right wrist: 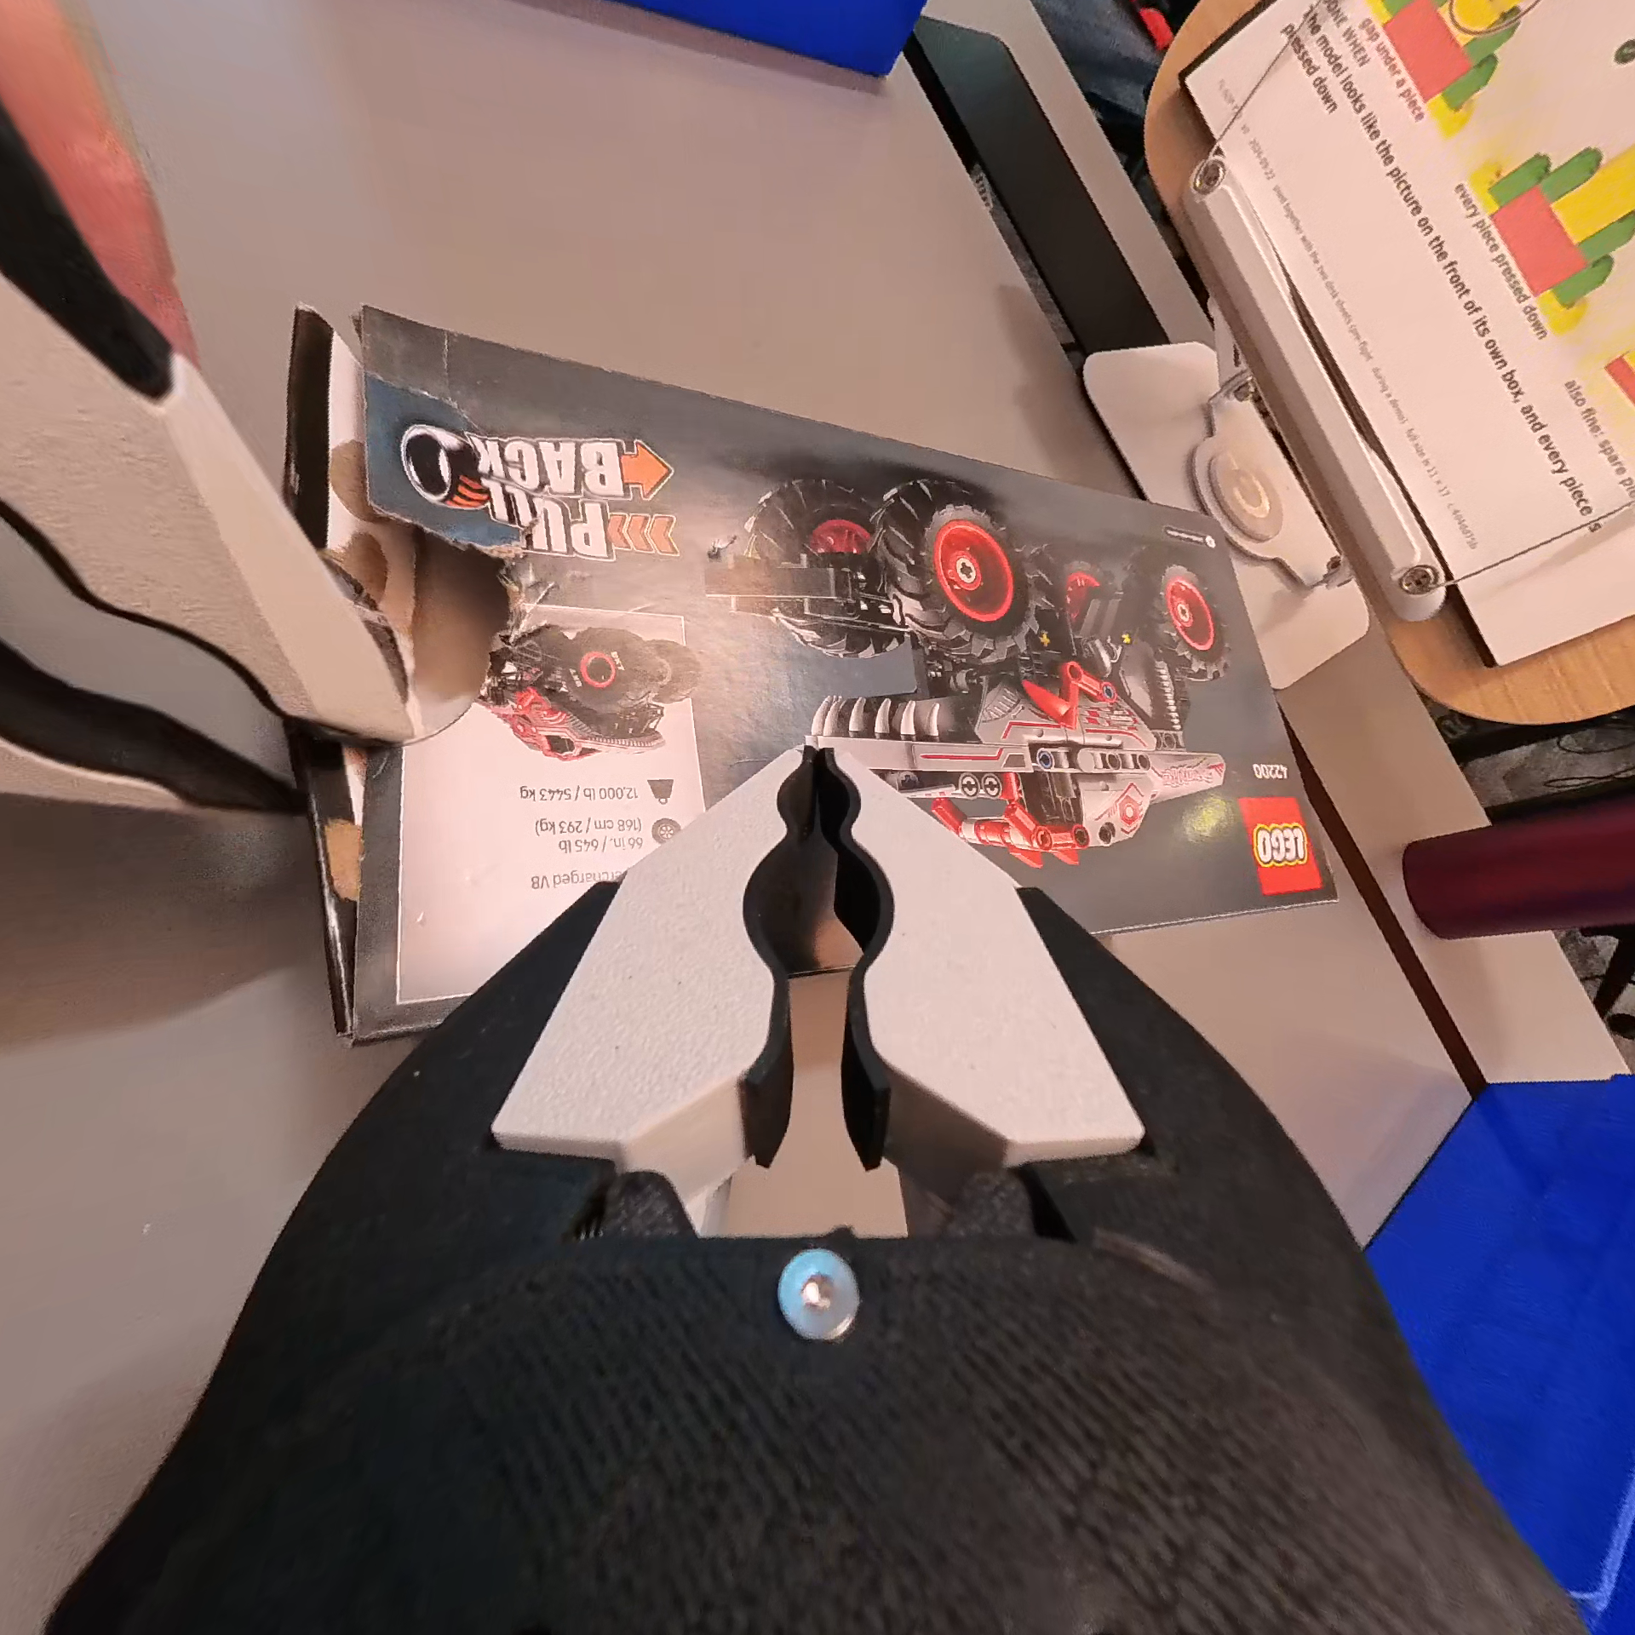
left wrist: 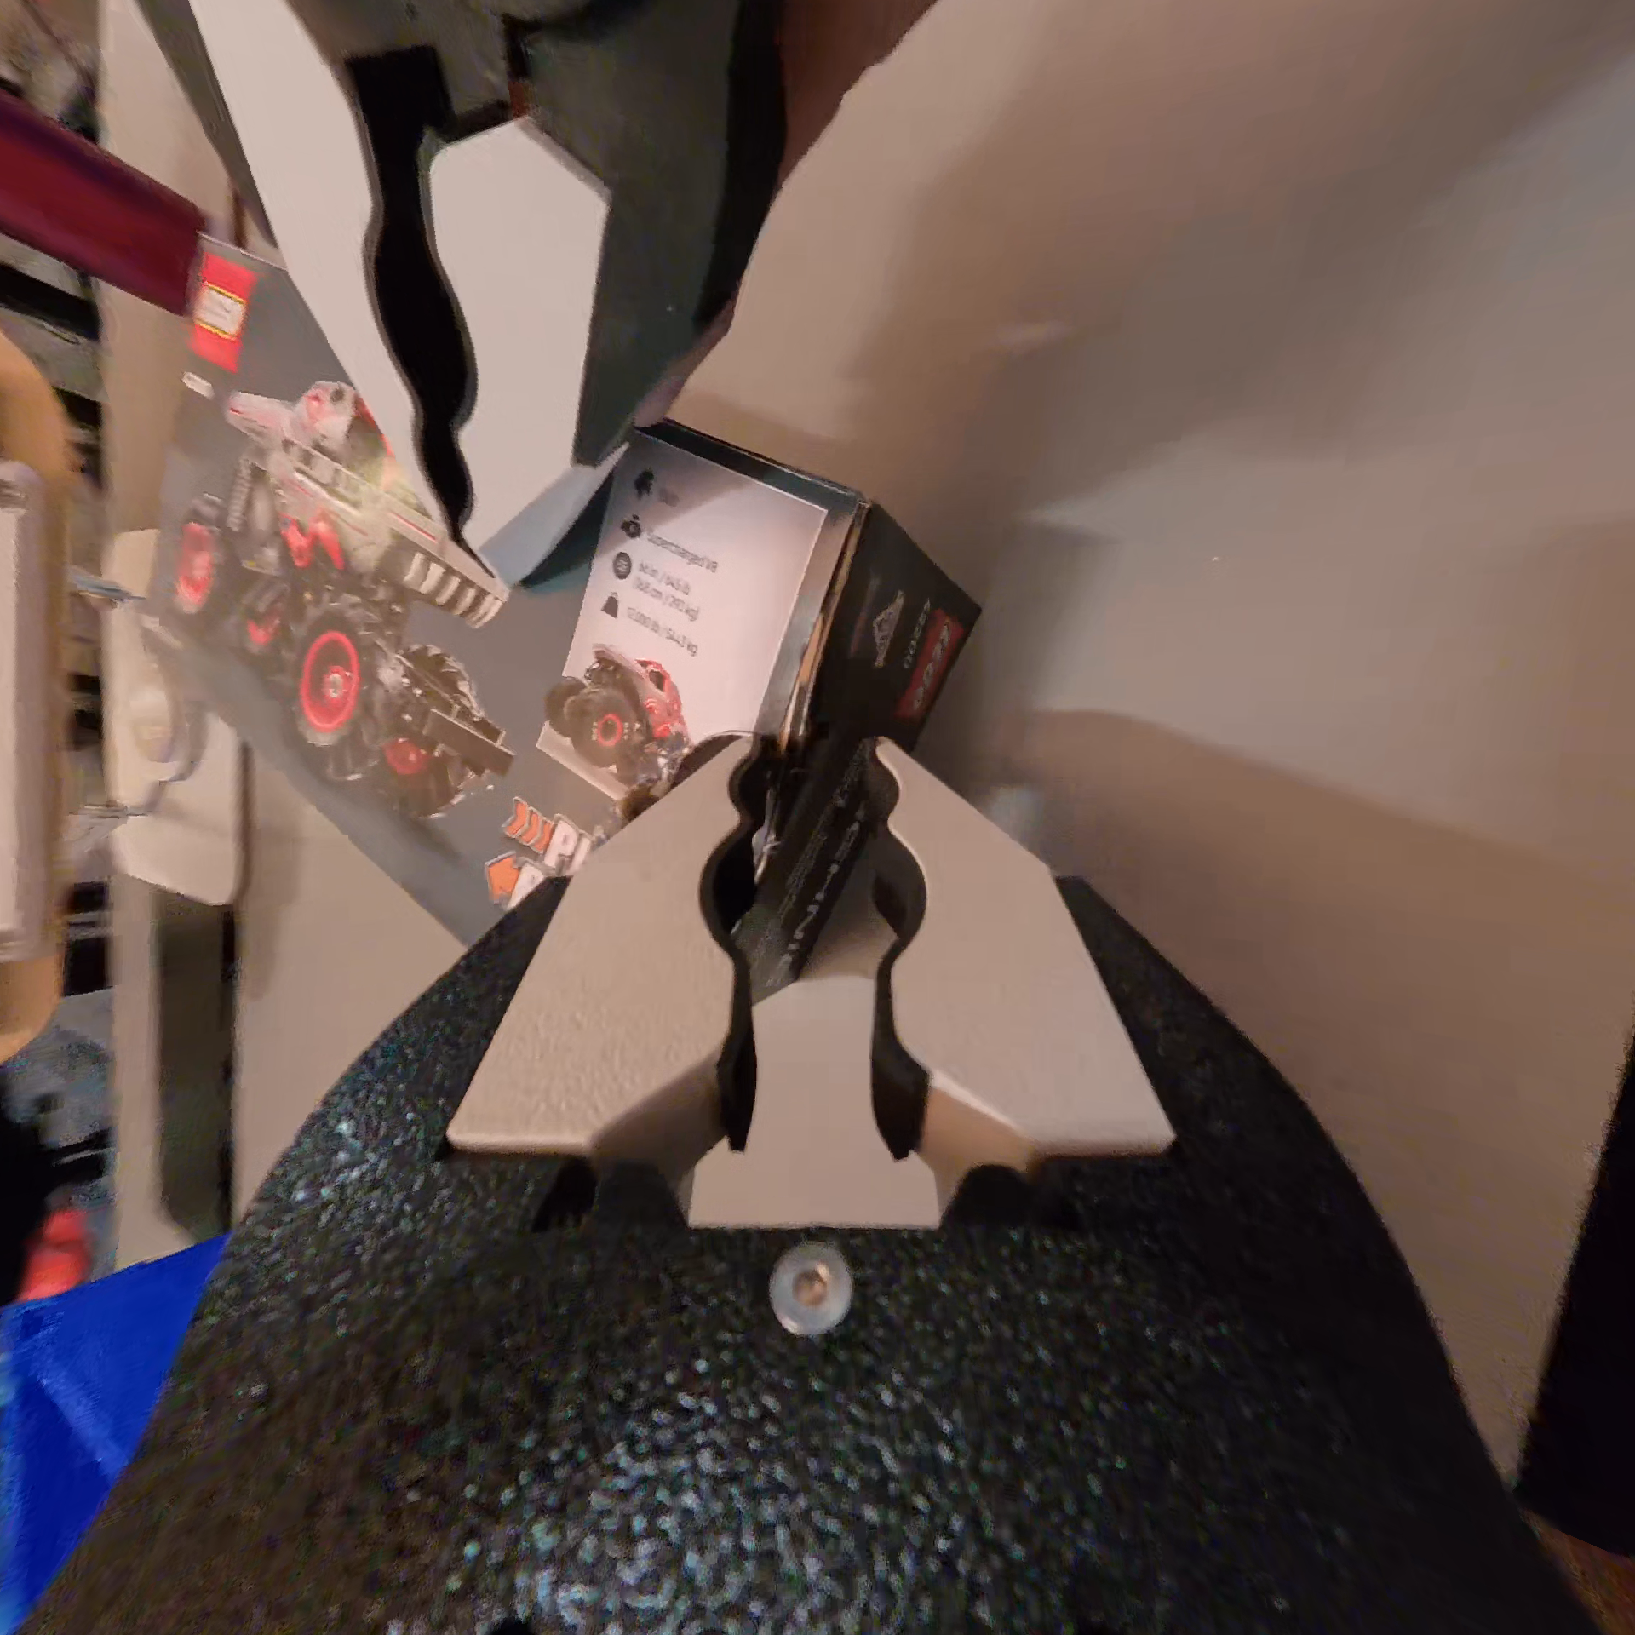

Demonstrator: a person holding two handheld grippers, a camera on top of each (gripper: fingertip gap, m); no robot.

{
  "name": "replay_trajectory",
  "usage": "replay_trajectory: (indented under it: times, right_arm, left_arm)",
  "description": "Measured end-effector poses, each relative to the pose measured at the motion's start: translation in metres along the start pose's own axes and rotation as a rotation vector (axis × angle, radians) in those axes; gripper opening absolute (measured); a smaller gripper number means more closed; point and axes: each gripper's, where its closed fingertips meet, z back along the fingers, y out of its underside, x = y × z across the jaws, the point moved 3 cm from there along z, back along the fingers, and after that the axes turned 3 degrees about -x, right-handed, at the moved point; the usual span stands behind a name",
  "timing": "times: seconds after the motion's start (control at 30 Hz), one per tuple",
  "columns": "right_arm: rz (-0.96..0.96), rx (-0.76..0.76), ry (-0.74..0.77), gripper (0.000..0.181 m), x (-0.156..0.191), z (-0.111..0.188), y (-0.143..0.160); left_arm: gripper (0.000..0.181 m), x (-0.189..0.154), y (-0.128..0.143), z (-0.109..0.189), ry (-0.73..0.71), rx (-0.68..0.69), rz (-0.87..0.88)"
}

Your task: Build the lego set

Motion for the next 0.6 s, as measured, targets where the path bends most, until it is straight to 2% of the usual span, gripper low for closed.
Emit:
replay_trajectory:
  times: [0.03,0.13,0.27,0.4,0.5,0.6]
  right_arm:
    - [-0.002,-0.002,-0.002,0.000,0.0000,-0.0001,-0.0002]
    - [-0.018,-0.005,-0.009,0.000,-0.0002,-0.0002,-0.0001]
    - [0.023,0.010,0.027,0.000,0.0003,-0.0003,-0.0004]
    - [0.044,0.022,0.047,0.000,0.0007,-0.0002,-0.0003]
    - [0.006,-0.003,0.019,0.000,0.0003,0.0004,0.0000]
    - [0.071,0.027,0.050,0.000,0.0017,-0.0003,-0.0006]
  left_arm:
    - [0.014,0.0013,-0.0001,0.0009,-0.035,0.009,-0.035]
    - [0.010,0.0008,0.0000,0.0015,-0.082,0.013,-0.074]
    - [0.009,-0.0002,0.0006,0.0021,-0.098,-0.021,-0.032]
    - [0.009,-0.0006,-0.0002,0.0014,-0.134,-0.014,-0.185]
    - [0.009,0.0006,-0.0010,0.0012,-0.101,-0.006,-0.246]
    - [0.008,0.0024,-0.0014,0.0016,-0.028,-0.024,-0.149]
